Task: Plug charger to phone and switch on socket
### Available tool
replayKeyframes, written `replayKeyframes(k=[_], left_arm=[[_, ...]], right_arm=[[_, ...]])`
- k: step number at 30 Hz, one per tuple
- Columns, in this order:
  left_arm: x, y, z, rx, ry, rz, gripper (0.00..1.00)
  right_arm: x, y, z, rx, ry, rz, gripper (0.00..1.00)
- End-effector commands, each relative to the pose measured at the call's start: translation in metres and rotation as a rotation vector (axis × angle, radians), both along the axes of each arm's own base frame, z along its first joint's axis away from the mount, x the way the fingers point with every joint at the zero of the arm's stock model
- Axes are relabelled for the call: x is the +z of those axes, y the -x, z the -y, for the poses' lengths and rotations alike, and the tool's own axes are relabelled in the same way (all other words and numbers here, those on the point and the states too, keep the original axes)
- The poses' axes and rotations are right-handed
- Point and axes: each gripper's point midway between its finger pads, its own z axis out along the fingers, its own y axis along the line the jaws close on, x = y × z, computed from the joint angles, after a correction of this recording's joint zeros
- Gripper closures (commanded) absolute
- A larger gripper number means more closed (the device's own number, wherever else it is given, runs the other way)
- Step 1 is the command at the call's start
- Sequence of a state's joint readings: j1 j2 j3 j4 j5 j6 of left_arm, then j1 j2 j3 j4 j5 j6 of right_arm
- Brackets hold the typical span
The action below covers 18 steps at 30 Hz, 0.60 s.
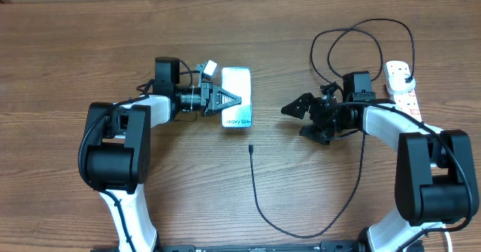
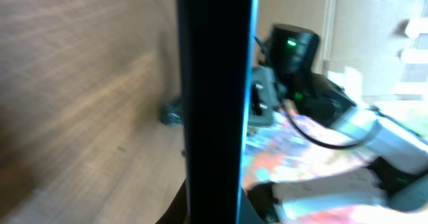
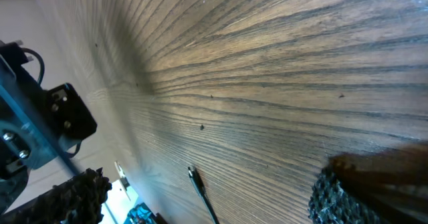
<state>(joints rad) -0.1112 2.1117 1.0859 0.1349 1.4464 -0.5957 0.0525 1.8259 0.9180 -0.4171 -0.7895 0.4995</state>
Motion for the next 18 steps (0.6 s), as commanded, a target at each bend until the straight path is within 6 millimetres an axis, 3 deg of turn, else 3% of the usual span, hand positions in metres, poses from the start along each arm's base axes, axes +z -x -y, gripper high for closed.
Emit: replayKeyframes(k=[1, 4, 8, 13, 17, 18], left_arm=[[0.026, 0.015, -0.002, -0.075, 0.093, -0.179, 0.96], [0.026, 0.014, -0.004, -0.064, 0.086, -0.279, 0.96], [0.026, 0.013, -0.005, -0.054, 0.076, -0.418, 0.96], [0.027, 0.015, -0.002, -0.062, 0.072, -0.439, 0.96], [0.027, 0.015, -0.002, -0.066, 0.079, -0.349, 0.96], [0.027, 0.015, -0.002, -0.067, 0.081, -0.331, 0.96]], right_arm=[[-0.028, 0.010, 0.011, 0.009, 0.103, -0.027, 0.00], [-0.039, 0.012, 0.023, -0.009, 0.193, -0.044, 0.00], [-0.040, 0.017, 0.024, -0.007, 0.197, -0.069, 0.00], [-0.039, 0.018, 0.022, 0.043, 0.191, -0.030, 0.00], [-0.028, 0.027, 0.006, 0.170, 0.109, 0.043, 0.27], [-0.028, 0.031, 0.004, 0.190, 0.112, 0.036, 0.30]])
